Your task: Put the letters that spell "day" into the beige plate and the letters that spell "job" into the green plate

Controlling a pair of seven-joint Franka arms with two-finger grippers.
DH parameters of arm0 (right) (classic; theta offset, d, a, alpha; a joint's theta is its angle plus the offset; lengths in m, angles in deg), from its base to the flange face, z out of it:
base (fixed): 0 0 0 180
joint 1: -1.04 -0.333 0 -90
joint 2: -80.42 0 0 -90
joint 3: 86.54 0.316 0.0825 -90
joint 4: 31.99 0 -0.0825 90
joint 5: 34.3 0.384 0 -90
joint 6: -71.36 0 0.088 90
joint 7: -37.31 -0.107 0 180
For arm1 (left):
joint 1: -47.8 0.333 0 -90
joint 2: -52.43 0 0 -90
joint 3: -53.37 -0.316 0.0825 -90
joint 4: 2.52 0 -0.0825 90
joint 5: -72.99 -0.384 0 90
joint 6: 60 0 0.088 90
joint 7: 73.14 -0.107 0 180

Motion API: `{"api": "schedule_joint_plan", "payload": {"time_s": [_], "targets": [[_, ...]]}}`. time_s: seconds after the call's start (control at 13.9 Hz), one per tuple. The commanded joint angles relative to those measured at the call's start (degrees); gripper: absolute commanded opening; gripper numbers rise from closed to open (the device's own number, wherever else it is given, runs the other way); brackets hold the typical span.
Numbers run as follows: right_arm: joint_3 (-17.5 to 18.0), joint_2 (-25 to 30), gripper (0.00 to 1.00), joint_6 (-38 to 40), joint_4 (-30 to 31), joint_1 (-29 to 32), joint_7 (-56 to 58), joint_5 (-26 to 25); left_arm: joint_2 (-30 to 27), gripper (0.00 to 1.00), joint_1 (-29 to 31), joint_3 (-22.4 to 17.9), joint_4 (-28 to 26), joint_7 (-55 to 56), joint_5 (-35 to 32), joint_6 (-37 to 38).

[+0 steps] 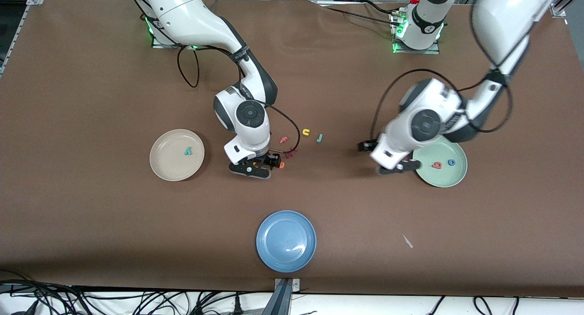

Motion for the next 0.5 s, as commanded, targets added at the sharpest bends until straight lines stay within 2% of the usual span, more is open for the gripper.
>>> {"api": "schedule_joint_plan", "payload": {"time_s": [0.0,0.29,0.43], "targets": [[-0.1,3.0,1.0,1.0,3.6,0.2,13.2,-0.8,3.6,1.0,-6.4,-1.4,0.1,7.7,-0.6,-5.9],[-0.1,5.1,1.0,0.4,7.8,0.2,31.4,-0.7,5.6,1.0,-15.2,-7.4,0.1,11.4,-1.9,-9.1],[-0.2,4.9,0.99,0.2,7.9,0.9,37.0,-0.7,7.4,0.96,-16.1,-7.9,0.1,12.8,-2.0,-12.0]]}}
